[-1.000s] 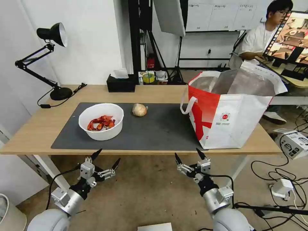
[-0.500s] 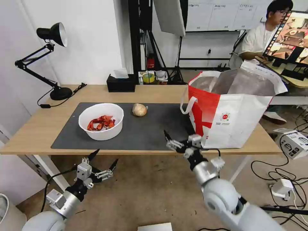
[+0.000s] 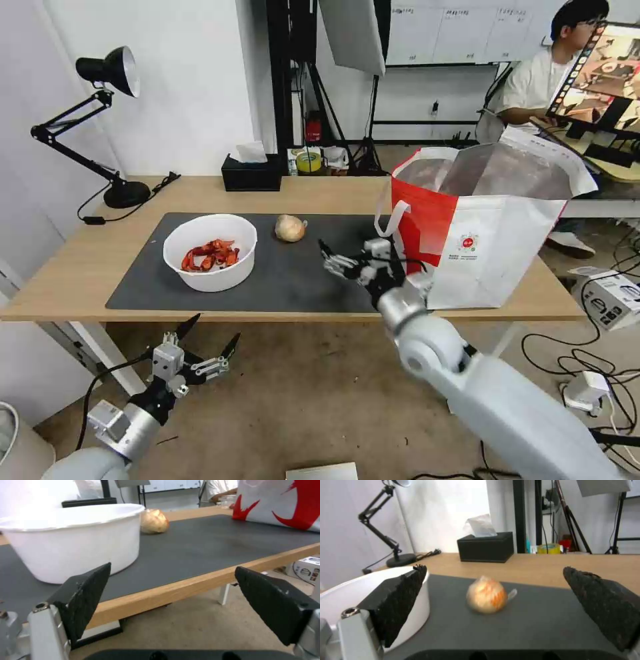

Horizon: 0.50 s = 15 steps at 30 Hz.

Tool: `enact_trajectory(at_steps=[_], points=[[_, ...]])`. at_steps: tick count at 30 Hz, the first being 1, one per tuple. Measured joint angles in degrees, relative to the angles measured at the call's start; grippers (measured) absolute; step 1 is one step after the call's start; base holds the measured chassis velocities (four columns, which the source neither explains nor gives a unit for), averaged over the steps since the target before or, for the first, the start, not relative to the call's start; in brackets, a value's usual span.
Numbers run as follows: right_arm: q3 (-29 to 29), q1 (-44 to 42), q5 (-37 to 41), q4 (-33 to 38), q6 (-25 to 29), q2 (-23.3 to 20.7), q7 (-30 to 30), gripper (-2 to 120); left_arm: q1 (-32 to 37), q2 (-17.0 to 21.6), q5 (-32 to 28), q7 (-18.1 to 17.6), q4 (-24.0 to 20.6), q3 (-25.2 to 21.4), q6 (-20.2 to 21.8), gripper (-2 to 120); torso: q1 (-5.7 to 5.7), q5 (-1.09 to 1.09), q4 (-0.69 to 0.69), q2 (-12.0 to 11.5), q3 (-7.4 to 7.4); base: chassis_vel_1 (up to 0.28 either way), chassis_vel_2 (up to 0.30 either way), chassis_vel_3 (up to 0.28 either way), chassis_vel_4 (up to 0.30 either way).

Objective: Pick up the trash from the table and place it into the takeout bag.

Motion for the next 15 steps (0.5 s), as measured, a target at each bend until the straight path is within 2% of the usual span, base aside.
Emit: enact_trajectory(at_steps=[3,11,15], points=[[-2.4,5.0,0.9,-5.7,-1.1,3.3,0.2,100,0.6,-0.6,0.2,0.0,0.0,-0.3,-0.1,100,0.0,0.0,0.0,0.0,0.0,0.0,0.0,0.0,0.0],[-4.9,10.6,3.2,-14.3,-2.6,8.1,0.2,100,0.9,-1.5,0.2,0.1,0.0,-1.1,-0.2,100,0.0,0.0,0.0,0.0,0.0,0.0,0.0,0.0,0.0],[-6.1,13.9,6.7,-20.5,-5.0,11.4,-0.7,100,1.1,-2.1,0.3,0.1,0.0,-1.1,-0.4,100,0.0,0.0,-0.01,0.0,0.0,0.0,0.0,0.0,0.0]])
